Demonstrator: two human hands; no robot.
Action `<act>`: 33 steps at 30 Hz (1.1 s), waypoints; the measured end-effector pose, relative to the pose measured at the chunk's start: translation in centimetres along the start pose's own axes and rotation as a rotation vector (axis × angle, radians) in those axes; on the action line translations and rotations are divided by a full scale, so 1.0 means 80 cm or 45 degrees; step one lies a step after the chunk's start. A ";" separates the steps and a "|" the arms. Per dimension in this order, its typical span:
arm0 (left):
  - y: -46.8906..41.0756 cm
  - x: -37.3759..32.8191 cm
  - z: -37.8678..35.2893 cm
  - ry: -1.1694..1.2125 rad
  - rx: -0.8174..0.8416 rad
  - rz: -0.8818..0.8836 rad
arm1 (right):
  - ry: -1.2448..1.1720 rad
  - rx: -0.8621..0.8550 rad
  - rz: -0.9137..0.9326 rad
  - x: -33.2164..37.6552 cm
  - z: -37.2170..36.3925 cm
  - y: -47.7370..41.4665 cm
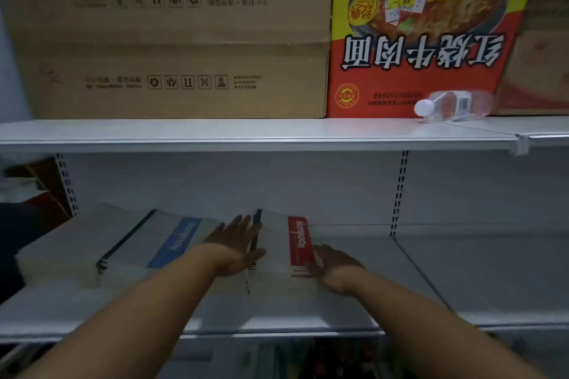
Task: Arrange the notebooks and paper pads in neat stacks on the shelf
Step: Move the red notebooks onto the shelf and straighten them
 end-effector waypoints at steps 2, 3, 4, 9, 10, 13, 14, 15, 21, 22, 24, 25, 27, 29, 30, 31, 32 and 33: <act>-0.001 -0.003 -0.005 0.006 -0.014 -0.017 | -0.081 -0.069 -0.109 -0.004 -0.005 -0.010; 0.001 -0.006 -0.006 0.015 -0.027 -0.008 | -0.126 -0.098 -0.176 -0.009 -0.010 -0.017; 0.004 -0.009 -0.006 0.039 -0.038 0.001 | -0.156 -0.103 -0.258 -0.011 -0.013 -0.020; 0.023 -0.017 0.006 0.448 -0.279 0.014 | -0.432 0.013 -0.420 -0.028 -0.016 -0.029; 0.029 -0.012 0.007 0.517 -0.372 0.060 | -0.428 0.002 -0.435 -0.035 -0.009 -0.028; 0.043 0.015 -0.009 1.017 -0.415 0.327 | -0.546 -0.127 -0.409 -0.052 0.022 -0.016; 0.046 0.016 -0.024 1.296 -0.296 0.403 | -0.757 -0.161 -0.381 -0.055 0.023 -0.008; 0.049 0.008 -0.039 1.557 -0.098 0.442 | -0.962 -0.159 -0.333 -0.051 0.020 0.001; 0.042 0.004 -0.051 2.352 -0.113 0.532 | -1.034 -0.403 -0.066 0.005 0.008 0.006; 0.042 0.014 -0.050 2.361 -0.206 0.556 | -0.938 -0.551 -0.127 0.001 0.013 -0.001; 0.047 0.029 -0.046 2.340 -0.299 0.557 | -0.754 -0.500 -0.276 -0.008 -0.001 -0.023; 0.051 0.037 -0.046 2.334 -0.322 0.557 | -0.779 -0.334 -0.355 -0.014 -0.019 -0.036; 0.061 0.060 -0.047 2.305 -0.378 0.597 | -0.790 -0.104 -0.432 -0.026 -0.035 -0.042; 0.069 0.081 -0.050 2.262 -0.441 0.633 | -0.698 -0.211 -0.447 -0.040 -0.009 -0.035; 0.070 0.087 -0.051 2.259 -0.461 0.634 | -0.745 -0.363 -0.462 -0.053 0.011 -0.031; 0.071 0.089 -0.052 2.264 -0.473 0.627 | -0.925 -0.469 -0.460 -0.066 0.023 -0.029; 0.070 0.088 -0.054 2.266 -0.477 0.619 | -1.166 -0.519 -0.452 -0.072 0.028 -0.022; 0.069 0.083 -0.053 2.266 -0.465 0.588 | -1.359 -0.496 -0.448 -0.070 0.025 -0.017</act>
Point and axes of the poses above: each hand's wrist, its own y-axis away from the middle knuckle, its own z-axis out of the back of the hand, x = y × z, the point moved 8 cm from there along -y, towards the middle knuckle, and after that the axes turned 2 degrees about -y, right-handed, at the moved point
